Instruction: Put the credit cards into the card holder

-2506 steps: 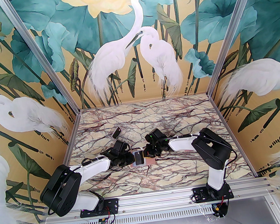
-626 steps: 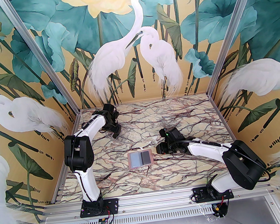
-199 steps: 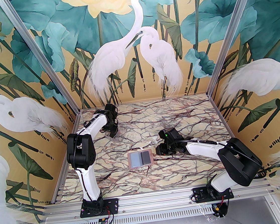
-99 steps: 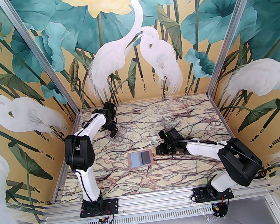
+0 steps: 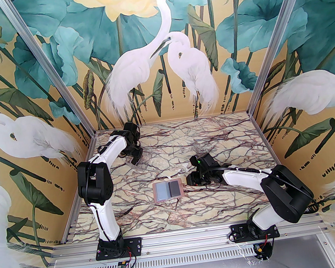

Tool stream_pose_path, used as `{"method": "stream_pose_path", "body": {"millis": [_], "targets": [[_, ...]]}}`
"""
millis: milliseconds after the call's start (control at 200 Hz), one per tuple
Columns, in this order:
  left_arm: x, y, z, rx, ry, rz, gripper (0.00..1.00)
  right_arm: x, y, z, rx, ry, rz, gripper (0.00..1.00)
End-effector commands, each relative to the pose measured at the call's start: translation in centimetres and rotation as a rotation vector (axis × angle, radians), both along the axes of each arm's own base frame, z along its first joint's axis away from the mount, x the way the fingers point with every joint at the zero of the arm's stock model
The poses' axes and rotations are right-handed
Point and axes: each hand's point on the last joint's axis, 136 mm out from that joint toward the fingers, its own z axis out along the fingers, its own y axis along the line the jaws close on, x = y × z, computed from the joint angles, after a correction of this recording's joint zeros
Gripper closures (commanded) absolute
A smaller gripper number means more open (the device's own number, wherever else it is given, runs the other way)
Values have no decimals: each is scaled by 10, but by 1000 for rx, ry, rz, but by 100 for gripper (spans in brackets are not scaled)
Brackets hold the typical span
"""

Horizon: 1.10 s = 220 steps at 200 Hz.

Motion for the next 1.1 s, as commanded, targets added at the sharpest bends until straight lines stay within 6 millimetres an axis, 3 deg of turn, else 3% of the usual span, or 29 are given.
{"method": "stream_pose_path", "body": {"millis": [0, 530, 1095], "targets": [[-3, 0, -4, 11, 33, 1, 36, 3, 4, 2, 15, -2, 7, 69], [4, 9, -24, 74, 50, 19, 42, 3, 4, 1, 12, 4, 8, 69], [4, 14, -30, 101, 56, 25, 42, 4, 4, 1, 14, 4, 9, 68]]}}
